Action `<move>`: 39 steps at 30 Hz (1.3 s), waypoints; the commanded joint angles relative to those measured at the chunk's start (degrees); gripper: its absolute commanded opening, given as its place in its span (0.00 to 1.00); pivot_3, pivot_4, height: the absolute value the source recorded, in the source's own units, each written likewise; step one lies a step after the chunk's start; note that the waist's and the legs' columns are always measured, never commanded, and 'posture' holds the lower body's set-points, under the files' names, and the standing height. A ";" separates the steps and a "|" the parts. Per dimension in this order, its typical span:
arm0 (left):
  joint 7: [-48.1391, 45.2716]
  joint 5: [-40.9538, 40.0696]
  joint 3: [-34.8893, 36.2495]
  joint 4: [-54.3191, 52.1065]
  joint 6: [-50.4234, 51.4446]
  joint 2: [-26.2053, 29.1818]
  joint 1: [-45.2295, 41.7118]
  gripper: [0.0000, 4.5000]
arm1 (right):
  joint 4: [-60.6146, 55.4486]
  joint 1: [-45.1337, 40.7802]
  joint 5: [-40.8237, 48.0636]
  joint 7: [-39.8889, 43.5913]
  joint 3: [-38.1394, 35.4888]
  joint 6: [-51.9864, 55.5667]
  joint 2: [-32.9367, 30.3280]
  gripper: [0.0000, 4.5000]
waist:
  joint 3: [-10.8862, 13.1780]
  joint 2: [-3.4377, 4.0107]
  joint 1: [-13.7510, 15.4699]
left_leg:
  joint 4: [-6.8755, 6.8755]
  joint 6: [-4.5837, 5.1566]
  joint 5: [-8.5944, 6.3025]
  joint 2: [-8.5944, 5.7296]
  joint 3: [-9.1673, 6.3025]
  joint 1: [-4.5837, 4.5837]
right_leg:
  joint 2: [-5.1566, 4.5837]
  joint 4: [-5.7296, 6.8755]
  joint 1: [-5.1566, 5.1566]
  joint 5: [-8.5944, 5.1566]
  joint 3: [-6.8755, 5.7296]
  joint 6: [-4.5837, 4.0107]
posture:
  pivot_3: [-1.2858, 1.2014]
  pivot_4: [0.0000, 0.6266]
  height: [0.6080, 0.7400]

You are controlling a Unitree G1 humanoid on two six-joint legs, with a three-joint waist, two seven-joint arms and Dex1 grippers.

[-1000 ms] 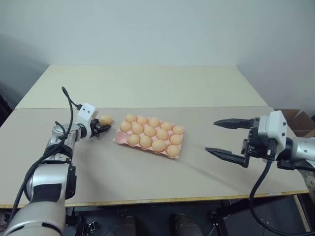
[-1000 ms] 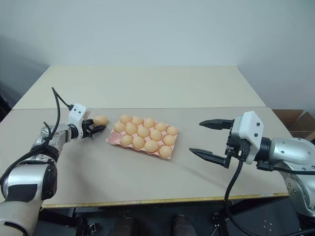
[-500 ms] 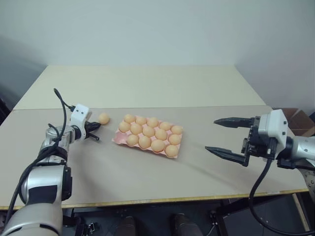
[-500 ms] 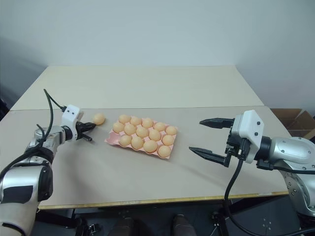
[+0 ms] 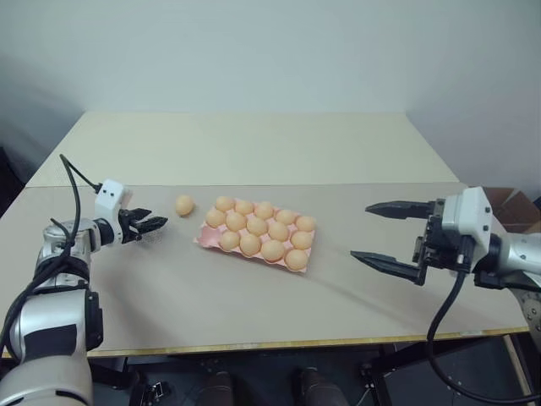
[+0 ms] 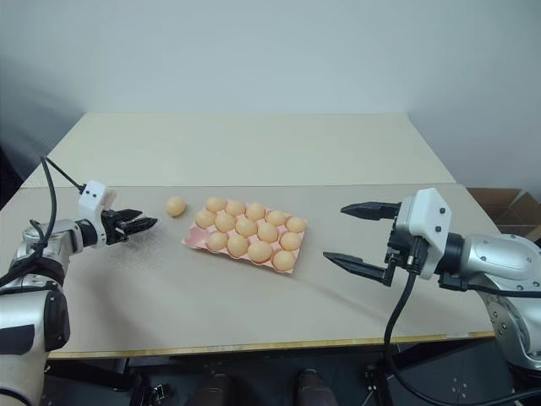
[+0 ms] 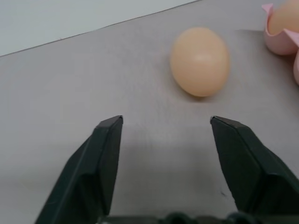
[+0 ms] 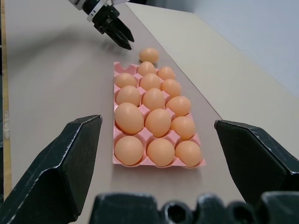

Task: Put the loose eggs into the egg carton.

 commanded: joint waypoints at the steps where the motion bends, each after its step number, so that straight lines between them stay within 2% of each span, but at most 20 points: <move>1: -0.48 -1.92 1.32 -2.05 -0.52 -0.65 -2.30 1.00 | -0.52 -1.06 0.37 0.45 -0.98 -1.42 -0.15 1.00 | 0.00 0.00 0.04 | 0.00 0.00 0.00 0.00 0.00 0.00 | 0.00 0.00 0.00 0.00 0.00 0.00 | 0.52 0.24 1.00; 15: 9.68 -0.51 0.60 -0.67 -3.62 -6.77 -4.75 1.00 | -1.98 -0.05 1.05 -0.15 -1.96 -0.53 -0.31 1.00 | 0.00 -0.01 0.12 | 0.04 0.00 0.00 0.00 -0.01 0.00 | 0.00 0.03 0.00 0.01 0.01 0.01 | 0.52 0.24 1.00; 36: 21.77 3.02 -0.31 2.85 -2.44 -12.02 -6.93 1.00 | -7.00 3.85 2.92 -3.19 -4.98 1.80 -0.66 1.00 | -0.01 -0.03 0.25 | 0.06 0.00 0.00 -0.01 -0.02 0.00 | 0.00 0.03 0.01 0.03 0.01 0.04 | 0.52 0.24 1.00; 39: 24.19 3.79 -0.45 3.25 -2.34 -12.53 -6.93 0.86 | -7.88 4.15 3.18 -3.92 -5.07 2.30 -0.55 1.00 | -0.02 -0.03 0.23 | 0.06 0.00 0.00 -0.02 -0.01 -0.03 | 0.00 0.00 0.01 0.03 0.02 0.05 | 0.52 0.24 1.00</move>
